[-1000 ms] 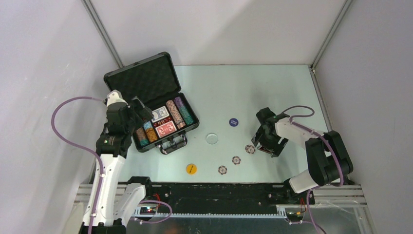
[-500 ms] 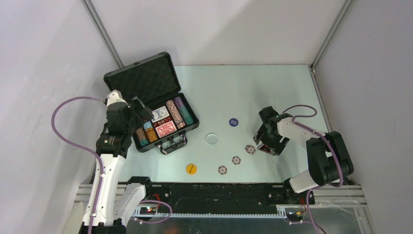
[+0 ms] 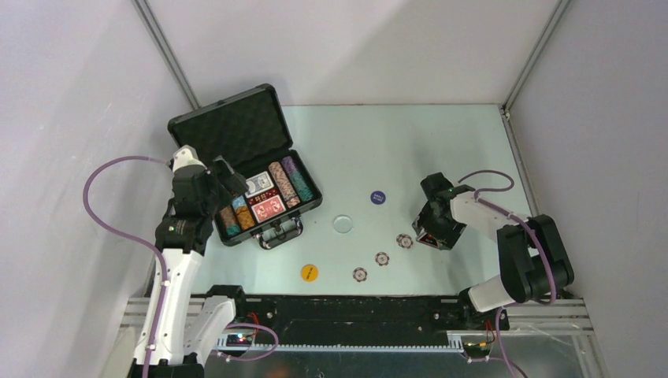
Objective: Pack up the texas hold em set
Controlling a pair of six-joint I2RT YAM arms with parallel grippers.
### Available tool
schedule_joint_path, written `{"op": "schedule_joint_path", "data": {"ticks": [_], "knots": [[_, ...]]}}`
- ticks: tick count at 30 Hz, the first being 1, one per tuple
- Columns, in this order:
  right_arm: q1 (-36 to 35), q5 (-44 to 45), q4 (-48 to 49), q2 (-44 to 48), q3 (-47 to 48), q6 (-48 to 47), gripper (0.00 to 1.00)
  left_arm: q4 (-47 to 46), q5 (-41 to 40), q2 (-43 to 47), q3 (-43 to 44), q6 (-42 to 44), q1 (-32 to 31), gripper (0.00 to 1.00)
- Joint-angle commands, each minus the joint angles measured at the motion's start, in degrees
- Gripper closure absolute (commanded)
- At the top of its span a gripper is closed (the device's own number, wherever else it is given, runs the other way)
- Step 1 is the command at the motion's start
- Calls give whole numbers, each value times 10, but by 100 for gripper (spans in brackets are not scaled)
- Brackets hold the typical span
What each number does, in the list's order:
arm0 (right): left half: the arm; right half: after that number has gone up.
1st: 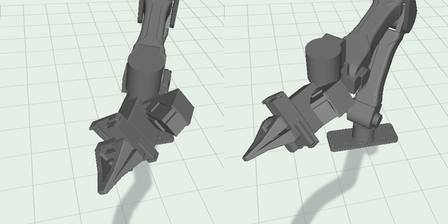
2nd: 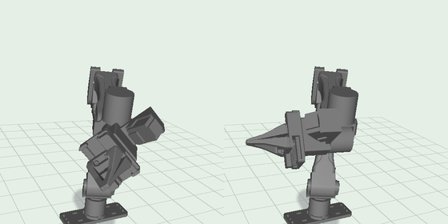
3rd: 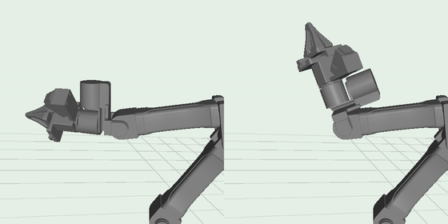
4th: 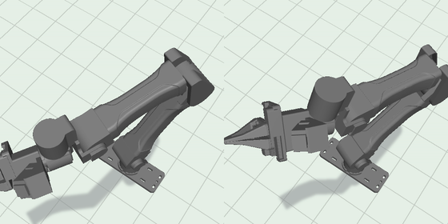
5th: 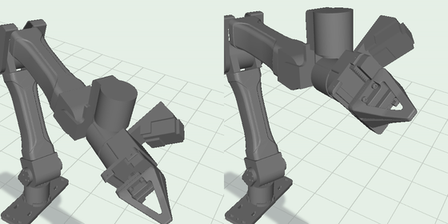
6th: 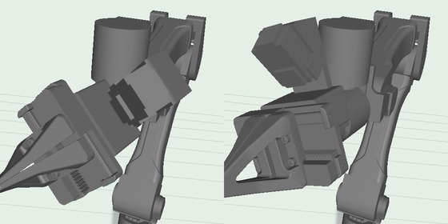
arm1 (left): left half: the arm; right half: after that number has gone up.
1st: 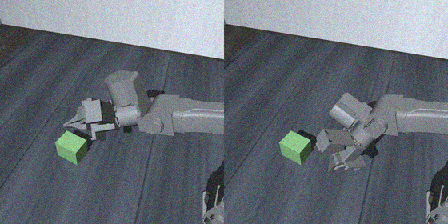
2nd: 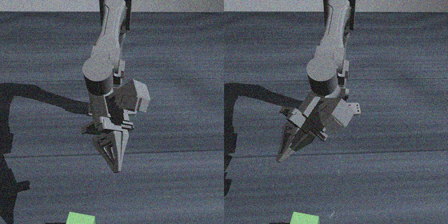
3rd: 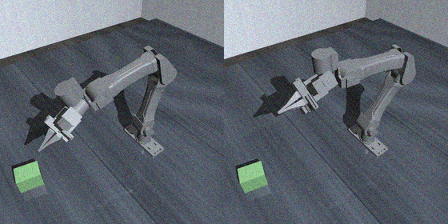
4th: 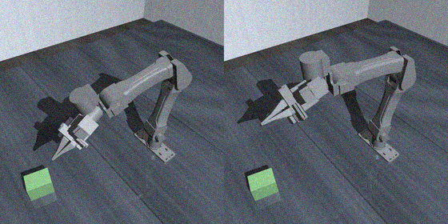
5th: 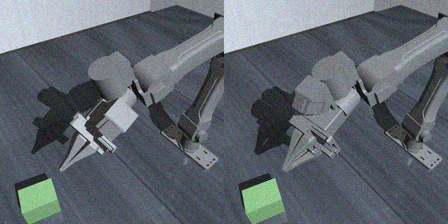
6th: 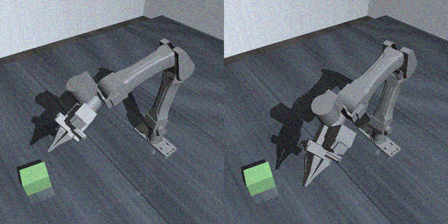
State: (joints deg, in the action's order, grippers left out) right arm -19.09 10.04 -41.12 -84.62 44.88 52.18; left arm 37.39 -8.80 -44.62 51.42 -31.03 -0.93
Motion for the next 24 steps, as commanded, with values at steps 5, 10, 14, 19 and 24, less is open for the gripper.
{"op": "schedule_joint_path", "data": {"ticks": [5, 10, 14, 19, 24], "knots": [[5, 7, 14, 9, -29, 3, 29, -18, 6, -1, -2, 10, 5, 1], [6, 6, 15, 9, -31, 2, 34, -17, 6, -1, -2, 10, 5, 2], [6, 7, 16, 10, -32, 2, 41, -17, 6, -2, -2, 10, 5, 2], [6, 6, 17, 13, -32, 1, 51, -18, 6, -2, -3, 10, 5, 2], [7, 5, 18, 23, -32, -3, 67, -18, 7, -2, -3, 10, 5, 2]]}}
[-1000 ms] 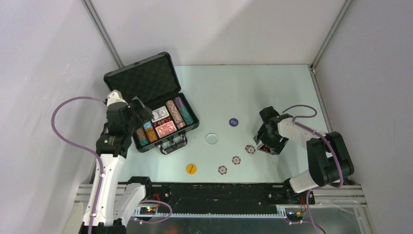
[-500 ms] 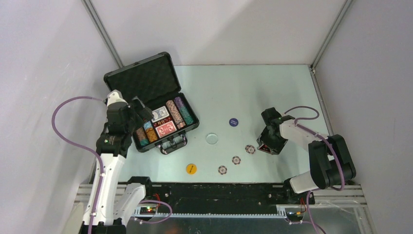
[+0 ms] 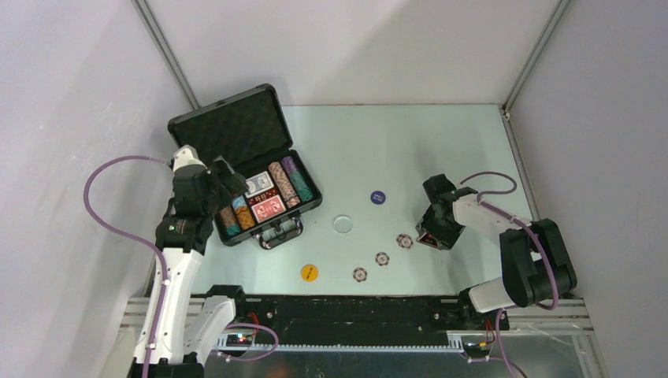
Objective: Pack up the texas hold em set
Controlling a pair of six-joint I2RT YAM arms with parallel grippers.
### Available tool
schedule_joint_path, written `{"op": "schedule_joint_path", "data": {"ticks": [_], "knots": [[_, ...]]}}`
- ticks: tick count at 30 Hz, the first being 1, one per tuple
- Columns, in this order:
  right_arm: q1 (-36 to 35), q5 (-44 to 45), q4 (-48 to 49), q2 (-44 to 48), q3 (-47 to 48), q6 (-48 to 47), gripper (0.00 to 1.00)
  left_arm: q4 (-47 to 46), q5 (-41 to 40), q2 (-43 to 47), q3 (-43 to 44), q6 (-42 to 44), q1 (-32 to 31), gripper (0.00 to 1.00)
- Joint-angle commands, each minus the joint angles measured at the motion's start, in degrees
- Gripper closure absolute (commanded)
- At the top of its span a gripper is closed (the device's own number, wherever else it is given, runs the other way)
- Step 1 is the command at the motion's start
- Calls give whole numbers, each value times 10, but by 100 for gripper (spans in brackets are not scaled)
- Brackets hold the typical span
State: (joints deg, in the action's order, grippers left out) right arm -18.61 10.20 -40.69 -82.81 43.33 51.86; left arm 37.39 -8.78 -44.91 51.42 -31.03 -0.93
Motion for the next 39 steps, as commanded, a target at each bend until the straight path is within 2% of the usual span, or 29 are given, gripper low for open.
{"op": "schedule_joint_path", "data": {"ticks": [1, 3, 6, 7, 9, 30, 39], "knots": [[2, 4, 14, 7, -17, -1, 69, -18, 7, 1, -3, 10, 5, 2], [2, 2, 17, 10, -17, -3, 75, -19, 7, 2, -3, 10, 5, 2], [3, 1, 18, 14, -17, -7, 80, -19, 5, 4, -2, 11, 5, 2], [3, -1, 18, 18, -17, -8, 89, -19, 5, 4, -2, 11, 5, 2], [3, 1, 16, 25, -17, -9, 100, -19, 6, 4, -2, 10, 5, 2], [7, 24, -7, 103, -17, -38, 100, -18, 5, 5, -3, 11, 5, 2], [7, 59, -22, 132, -2, -70, 100, -19, 4, 8, -3, 12, 5, 2]]}}
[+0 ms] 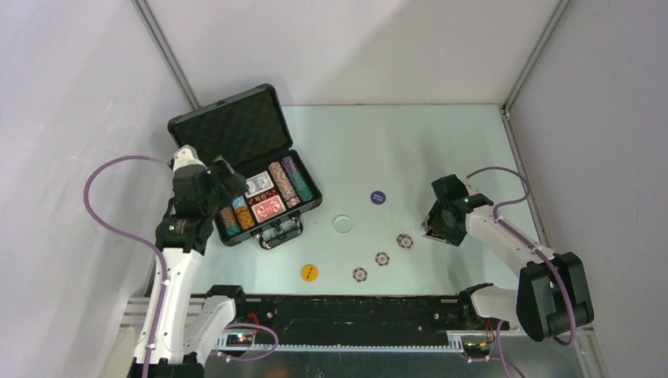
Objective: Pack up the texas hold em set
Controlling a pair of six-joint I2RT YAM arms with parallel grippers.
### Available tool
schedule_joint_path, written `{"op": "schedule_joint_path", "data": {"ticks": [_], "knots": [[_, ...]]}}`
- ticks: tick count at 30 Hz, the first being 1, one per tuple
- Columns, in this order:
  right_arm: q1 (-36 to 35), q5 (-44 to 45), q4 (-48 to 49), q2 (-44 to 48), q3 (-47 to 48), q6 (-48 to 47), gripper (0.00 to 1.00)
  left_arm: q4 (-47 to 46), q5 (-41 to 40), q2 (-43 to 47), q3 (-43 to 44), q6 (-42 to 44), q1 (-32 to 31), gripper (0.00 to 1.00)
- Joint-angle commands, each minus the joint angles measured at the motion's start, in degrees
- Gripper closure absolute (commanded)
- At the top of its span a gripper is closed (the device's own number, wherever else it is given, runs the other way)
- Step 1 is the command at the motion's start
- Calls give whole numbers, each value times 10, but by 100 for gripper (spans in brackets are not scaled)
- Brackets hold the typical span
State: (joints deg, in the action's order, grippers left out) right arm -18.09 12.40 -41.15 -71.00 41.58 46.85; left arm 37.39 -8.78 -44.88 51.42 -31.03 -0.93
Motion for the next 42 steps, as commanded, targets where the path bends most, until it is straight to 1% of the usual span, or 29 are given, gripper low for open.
{"op": "schedule_joint_path", "data": {"ticks": [1, 9, 19, 25, 29, 39, 42], "knots": [[2, 45, -21, 11, 23, -24, 100, -19, 3, 9, -3, 12, 5, 2], [0, 66, -57, -1, 67, -47, 100, -19, 1, 12, -4, 13, 5, 2], [-13, 53, -45, -4, 107, -91, 100, -18, 0, 16, -4, 13, 6, 2], [-51, 61, -50, -38, 167, -117, 100, -19, -1, 19, -5, 13, 6, 2], [-81, 70, -60, -75, 217, -132, 100, -19, -3, 21, -5, 14, 7, 2], [-174, 59, -77, -218, 376, -162, 100, -18, -6, 25, -7, 15, 8, 2], [-205, 65, -97, -259, 427, -168, 100, -19, -7, 26, -7, 15, 8, 2]]}}
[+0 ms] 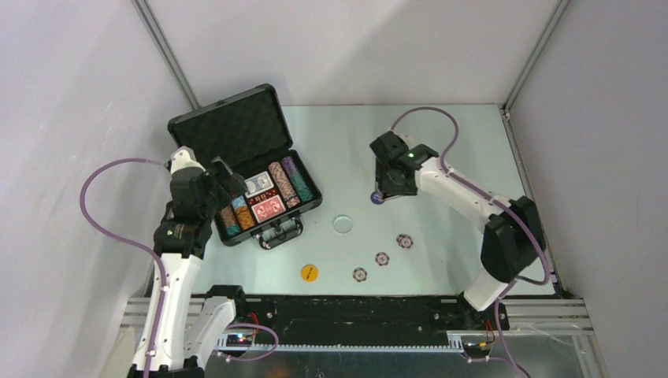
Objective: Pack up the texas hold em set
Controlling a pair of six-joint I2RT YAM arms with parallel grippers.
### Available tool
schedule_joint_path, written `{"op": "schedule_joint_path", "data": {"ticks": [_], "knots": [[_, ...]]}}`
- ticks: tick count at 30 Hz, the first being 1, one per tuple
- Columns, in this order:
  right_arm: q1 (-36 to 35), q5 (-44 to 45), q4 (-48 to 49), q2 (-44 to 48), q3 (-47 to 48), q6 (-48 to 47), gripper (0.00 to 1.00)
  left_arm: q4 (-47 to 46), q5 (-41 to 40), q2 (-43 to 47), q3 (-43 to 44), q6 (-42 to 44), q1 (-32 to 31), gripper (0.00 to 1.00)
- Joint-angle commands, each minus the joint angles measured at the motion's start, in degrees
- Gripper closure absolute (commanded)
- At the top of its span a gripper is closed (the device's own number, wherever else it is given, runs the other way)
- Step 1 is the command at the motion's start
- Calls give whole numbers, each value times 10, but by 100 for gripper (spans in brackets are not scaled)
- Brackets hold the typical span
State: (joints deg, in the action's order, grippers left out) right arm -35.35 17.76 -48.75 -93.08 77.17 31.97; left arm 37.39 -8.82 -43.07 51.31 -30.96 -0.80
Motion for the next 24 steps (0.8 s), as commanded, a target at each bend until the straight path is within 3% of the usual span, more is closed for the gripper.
{"op": "schedule_joint_path", "data": {"ticks": [1, 18, 24], "knots": [[-37, 13, -30, -60, 101, -25, 100, -18, -7, 7, -5, 14, 6, 2], [-148, -117, -105, -384, 581, -149, 97, -18, -31, 27, -6, 9, 43, 2], [-163, -156, -21, -427, 609, -168, 94, -17, -25, 27, -8, 7, 50, 2]]}}
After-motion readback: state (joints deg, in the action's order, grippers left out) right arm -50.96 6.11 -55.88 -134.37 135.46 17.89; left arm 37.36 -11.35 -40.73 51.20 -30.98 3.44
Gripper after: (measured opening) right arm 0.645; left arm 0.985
